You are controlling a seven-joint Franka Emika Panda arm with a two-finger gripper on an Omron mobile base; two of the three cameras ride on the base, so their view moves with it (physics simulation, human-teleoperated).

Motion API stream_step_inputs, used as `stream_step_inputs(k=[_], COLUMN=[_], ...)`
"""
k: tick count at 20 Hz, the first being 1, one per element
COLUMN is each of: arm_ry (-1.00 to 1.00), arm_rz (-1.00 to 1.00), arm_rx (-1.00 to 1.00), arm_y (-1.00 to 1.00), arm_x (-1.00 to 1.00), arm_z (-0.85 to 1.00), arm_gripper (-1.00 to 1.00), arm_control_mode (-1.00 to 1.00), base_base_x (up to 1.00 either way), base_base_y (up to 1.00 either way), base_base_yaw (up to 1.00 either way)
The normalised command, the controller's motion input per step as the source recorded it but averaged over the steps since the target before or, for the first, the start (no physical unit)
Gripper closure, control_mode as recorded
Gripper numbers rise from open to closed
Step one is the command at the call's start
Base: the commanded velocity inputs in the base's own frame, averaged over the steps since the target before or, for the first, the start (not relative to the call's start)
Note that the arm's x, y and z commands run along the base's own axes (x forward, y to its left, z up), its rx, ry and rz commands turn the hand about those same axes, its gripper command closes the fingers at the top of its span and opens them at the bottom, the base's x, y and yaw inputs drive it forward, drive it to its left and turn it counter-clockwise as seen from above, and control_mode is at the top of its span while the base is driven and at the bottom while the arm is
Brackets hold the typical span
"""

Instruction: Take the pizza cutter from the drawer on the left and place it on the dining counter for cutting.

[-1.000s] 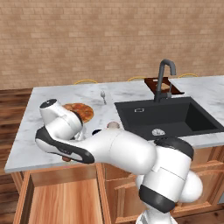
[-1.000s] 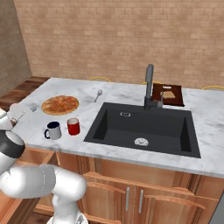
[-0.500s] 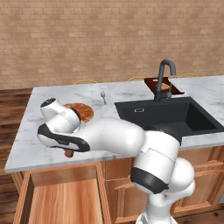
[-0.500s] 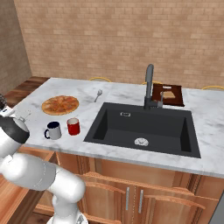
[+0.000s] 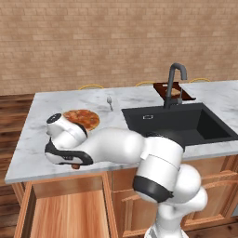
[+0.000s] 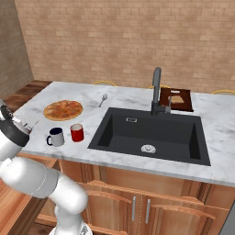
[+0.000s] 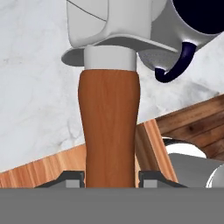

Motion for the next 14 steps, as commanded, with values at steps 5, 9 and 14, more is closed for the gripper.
stream_step_inputs(k=[5, 9, 14], arm_ry=[0.0, 0.0, 0.0], arm_rz=[0.0, 0.0, 0.0], arm_rx=[0.01, 0.0, 0.0], arm_y=[0.0, 0.0, 0.03], arm_x=[0.56, 0.58, 0.56], arm_z=[0.0, -0.04, -0.21], arm_gripper=[1.0, 1.0, 1.0], arm_control_mode=[-1.0, -1.0, -1.0], base_base_x=[0.0, 0.0, 0.0], base_base_y=[0.0, 0.0, 0.0], base_base_yaw=[0.0, 0.0, 0.0])
